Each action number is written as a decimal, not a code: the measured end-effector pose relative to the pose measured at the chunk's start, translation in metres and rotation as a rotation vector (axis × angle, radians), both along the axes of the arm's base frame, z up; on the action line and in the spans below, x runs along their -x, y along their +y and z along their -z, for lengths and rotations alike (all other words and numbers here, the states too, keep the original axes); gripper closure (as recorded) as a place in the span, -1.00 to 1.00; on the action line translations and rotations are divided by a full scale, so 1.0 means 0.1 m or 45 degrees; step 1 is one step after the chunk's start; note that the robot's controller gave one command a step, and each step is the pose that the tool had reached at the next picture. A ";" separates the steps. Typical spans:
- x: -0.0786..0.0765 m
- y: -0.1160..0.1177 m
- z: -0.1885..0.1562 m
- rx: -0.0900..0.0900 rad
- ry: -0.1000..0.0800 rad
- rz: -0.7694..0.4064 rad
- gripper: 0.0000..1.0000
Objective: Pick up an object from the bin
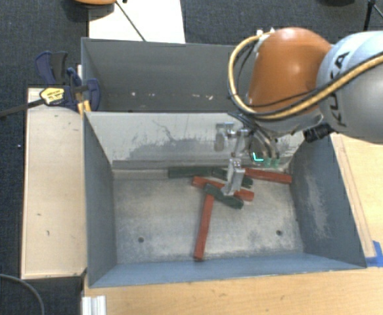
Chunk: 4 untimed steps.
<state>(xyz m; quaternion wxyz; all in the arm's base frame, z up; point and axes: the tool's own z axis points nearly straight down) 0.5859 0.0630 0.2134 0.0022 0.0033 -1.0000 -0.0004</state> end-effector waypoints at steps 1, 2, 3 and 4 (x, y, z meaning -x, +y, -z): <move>-0.02 0.00 -0.04 0.000 -0.010 0.001 -1.00; 0.03 -0.07 0.23 0.000 -0.020 -0.161 -1.00; 0.13 -0.22 0.72 0.000 -0.010 -0.264 -1.00; 0.04 -0.41 1.13 0.000 -0.010 -0.117 -1.00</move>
Offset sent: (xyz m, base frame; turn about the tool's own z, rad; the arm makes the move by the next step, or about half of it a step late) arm -0.0161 -0.0225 -0.0805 -0.3456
